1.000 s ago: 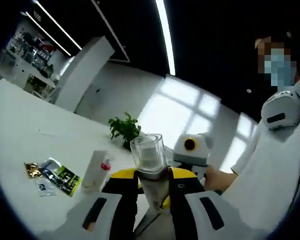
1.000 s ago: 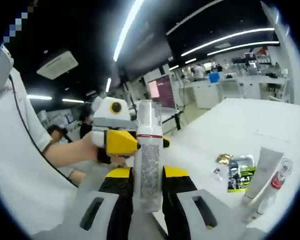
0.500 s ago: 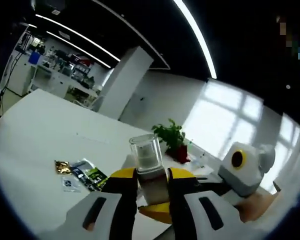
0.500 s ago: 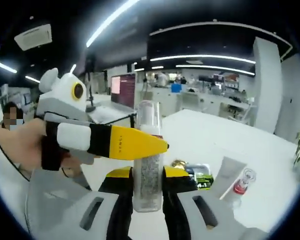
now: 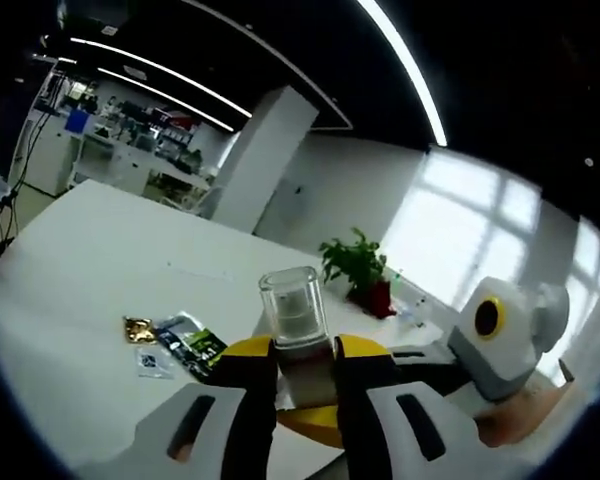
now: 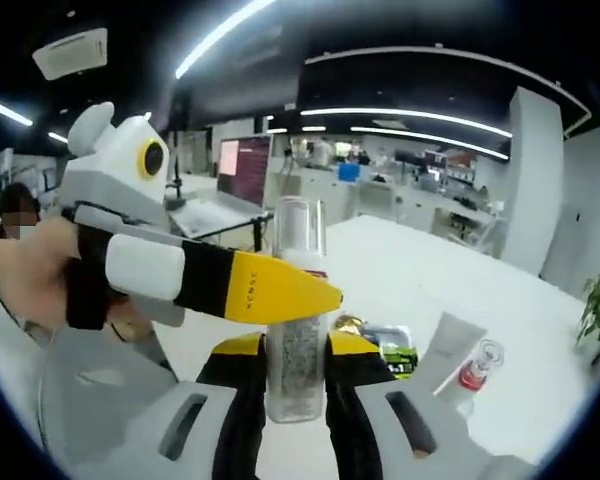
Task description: Arrange the skincare products in the storage area until every visible bottle or jar stands upright without overlapping.
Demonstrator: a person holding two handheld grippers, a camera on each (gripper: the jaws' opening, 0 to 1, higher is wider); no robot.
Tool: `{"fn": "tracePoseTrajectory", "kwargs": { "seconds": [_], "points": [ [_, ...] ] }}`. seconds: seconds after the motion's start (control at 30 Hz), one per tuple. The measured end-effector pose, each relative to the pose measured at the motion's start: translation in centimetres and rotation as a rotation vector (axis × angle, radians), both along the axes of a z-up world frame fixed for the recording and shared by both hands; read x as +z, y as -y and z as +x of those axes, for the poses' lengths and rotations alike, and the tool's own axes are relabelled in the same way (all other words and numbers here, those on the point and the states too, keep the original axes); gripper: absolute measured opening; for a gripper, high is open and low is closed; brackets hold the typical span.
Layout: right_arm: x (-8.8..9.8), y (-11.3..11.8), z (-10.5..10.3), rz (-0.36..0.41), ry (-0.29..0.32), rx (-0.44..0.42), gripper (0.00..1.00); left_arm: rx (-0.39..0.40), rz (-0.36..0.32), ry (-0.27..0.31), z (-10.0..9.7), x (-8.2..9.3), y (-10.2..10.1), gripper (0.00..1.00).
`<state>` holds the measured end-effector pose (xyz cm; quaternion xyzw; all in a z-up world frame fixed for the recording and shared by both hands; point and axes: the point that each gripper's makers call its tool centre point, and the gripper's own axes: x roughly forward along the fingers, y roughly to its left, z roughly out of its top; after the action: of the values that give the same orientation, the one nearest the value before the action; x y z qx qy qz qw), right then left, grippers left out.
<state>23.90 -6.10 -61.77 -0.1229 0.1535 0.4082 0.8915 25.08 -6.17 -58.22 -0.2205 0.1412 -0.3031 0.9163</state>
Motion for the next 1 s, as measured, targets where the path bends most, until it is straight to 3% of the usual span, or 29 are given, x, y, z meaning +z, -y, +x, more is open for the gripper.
{"fn": "tracePoseTrajectory", "kwargs": {
  "seconds": [0.13,0.2,0.3,0.5,0.63,0.7,0.83,1.0],
  "points": [
    [0.2,-0.6,-0.6,0.056,-0.031,0.085,0.22,-0.066,0.013,0.024,-0.1,0.3,-0.2,0.16],
    [0.6,-0.4,-0.8,0.087,-0.037,0.137,0.22,-0.157,0.012,0.065,-0.7,0.9,0.1,0.16],
    [1.3,-0.8,-2.1,0.136,-0.069,0.264,0.24,-0.282,-0.025,0.063,-1.7,1.2,0.2,0.16],
    [2.0,-1.3,-4.6,0.203,-0.135,0.440,0.25,-0.485,0.046,0.166,-4.4,2.1,0.8,0.16],
    [2.8,-1.4,-6.3,0.222,-0.170,0.573,0.25,-0.593,0.013,0.194,-6.0,3.0,1.3,0.15],
    [3.4,-1.5,-7.1,0.229,-0.171,0.636,0.25,-0.649,-0.002,0.235,-6.8,3.7,1.5,0.15],
    [4.5,-1.6,-8.1,0.253,-0.198,0.710,0.24,-0.716,-0.037,0.276,-7.8,4.6,1.4,0.15],
    [4.7,-2.0,-8.4,0.240,-0.197,0.715,0.22,-0.741,-0.030,0.300,-8.1,4.9,1.4,0.15]
  ]
}}
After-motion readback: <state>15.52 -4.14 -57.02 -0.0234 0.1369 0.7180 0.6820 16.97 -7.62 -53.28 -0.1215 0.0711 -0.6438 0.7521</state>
